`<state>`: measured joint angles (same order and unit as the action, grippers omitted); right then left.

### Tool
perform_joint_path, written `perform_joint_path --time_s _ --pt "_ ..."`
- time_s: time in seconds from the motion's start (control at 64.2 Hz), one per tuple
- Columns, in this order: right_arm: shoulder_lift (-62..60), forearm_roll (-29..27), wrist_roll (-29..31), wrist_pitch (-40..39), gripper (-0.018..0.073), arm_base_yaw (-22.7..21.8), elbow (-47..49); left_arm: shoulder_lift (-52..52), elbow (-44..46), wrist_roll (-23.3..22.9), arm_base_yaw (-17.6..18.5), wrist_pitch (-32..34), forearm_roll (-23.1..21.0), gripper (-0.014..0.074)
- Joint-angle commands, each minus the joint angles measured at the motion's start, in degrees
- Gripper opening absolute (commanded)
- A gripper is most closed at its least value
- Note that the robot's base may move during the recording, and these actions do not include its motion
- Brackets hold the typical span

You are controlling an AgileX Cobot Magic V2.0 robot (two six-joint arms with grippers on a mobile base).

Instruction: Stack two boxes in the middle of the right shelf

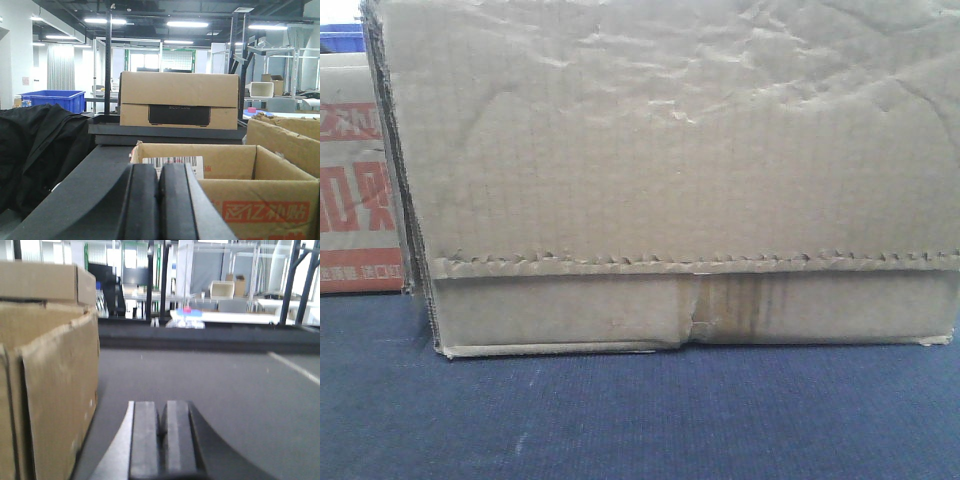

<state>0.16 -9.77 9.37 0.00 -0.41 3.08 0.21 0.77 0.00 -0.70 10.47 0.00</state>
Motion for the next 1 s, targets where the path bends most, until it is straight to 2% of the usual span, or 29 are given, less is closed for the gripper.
perform_joint_path --time_s 0.0,0.078,0.125,0.233,0.265,0.358,0.42,0.451,0.576,0.685,0.856,0.981 --pt "-0.2 0.2 0.1 -1.1 -0.0155 0.1 5.1 -0.2 4.3 0.0 -0.3 1.5 0.0 -0.0111" --pt "-0.2 0.2 0.1 1.5 -0.0155 0.1 11.4 -0.2 10.3 0.0 -0.3 -0.1 0.0 -0.0111" --pt "-0.2 0.2 0.1 4.4 -0.0155 0.1 16.0 -0.1 15.0 0.0 -0.3 -3.4 0.0 -0.0111" --pt "3.8 0.2 0.1 12.3 -0.0153 0.1 26.4 4.6 26.6 0.0 -0.3 -15.3 0.3 -0.0100" --pt "5.3 0.2 0.1 14.4 -0.0141 0.1 29.0 6.3 29.9 0.0 -0.3 -20.8 0.4 -0.0080" --pt "10.9 0.2 0.1 18.5 -0.0057 0.1 36.5 13.3 40.7 0.0 -0.3 -36.2 0.4 0.0050" --pt "14.9 0.2 0.1 20.3 0.0050 0.1 40.7 17.2 45.0 0.0 -0.3 -42.4 0.4 0.0143" --pt "17.4 0.2 0.1 21.4 0.0134 0.1 42.9 19.9 48.5 0.0 -0.3 -45.9 1.1 0.0242" --pt "23.5 0.2 0.1 21.9 0.0394 0.2 45.9 26.1 53.1 0.0 0.2 -47.8 1.5 0.0465" --pt "27.3 0.2 0.1 22.1 0.0578 0.8 46.1 30.2 53.4 0.0 1.5 -48.4 1.5 0.0578" --pt "31.4 0.2 0.1 22.1 0.0570 2.4 46.1 39.3 54.9 0.0 4.4 -48.7 1.8 0.0581" --pt "32.9 0.2 0.1 22.1 0.0570 3.6 46.1 49.0 60.8 0.0 4.4 -51.7 1.8 0.0581"
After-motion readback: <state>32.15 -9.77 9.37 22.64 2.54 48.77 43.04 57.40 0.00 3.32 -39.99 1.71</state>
